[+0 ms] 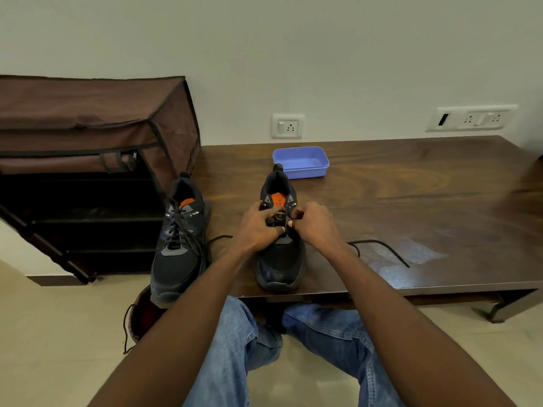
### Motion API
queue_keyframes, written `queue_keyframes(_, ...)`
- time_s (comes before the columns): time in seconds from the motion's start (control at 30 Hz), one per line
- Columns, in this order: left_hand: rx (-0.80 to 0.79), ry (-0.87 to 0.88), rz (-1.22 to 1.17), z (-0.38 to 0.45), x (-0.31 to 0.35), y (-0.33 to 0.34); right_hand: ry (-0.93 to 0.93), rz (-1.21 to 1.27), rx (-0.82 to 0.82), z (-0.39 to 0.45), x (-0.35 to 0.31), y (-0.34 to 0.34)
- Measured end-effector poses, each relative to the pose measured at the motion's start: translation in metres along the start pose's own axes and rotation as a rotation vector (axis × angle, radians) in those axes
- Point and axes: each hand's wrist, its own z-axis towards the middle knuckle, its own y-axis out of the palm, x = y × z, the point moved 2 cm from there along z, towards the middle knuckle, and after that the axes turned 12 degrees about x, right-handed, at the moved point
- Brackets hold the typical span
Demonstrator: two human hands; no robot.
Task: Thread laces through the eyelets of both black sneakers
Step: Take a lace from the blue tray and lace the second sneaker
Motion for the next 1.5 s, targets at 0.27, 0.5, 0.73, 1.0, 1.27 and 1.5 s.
queue_keyframes(0.27,-0.077,0.053,0.0,0.002,-0.005,-0.008,0.04,-0.063,-0.039,0.01,0.003,-0.016)
queue_keyframes(0.5,-0.058,0.043,-0.02,-0.001,-0.003,-0.01,0.478,-0.138,0.629,0.011,0.077,-0.096)
queue_keyframes(0.73,-0.078,0.036,0.004,-0.003,-0.001,-0.014,0.183,-0.087,0.187,0.018,0.052,-0.06)
queue_keyframes(1.0,-0.052,0.038,-0.019,-0.003,-0.003,-0.013,-0.125,-0.133,-0.221,0.006,0.007,-0.014)
queue_keyframes(1.27,-0.071,0.034,0.01,-0.004,0.001,-0.017,0.389,0.123,0.532,0.027,0.089,-0.085)
queue_keyframes(1.5,-0.071,0.027,0.002,-0.008,0.004,-0.018,0.23,-0.242,0.627,0.024,0.075,-0.079)
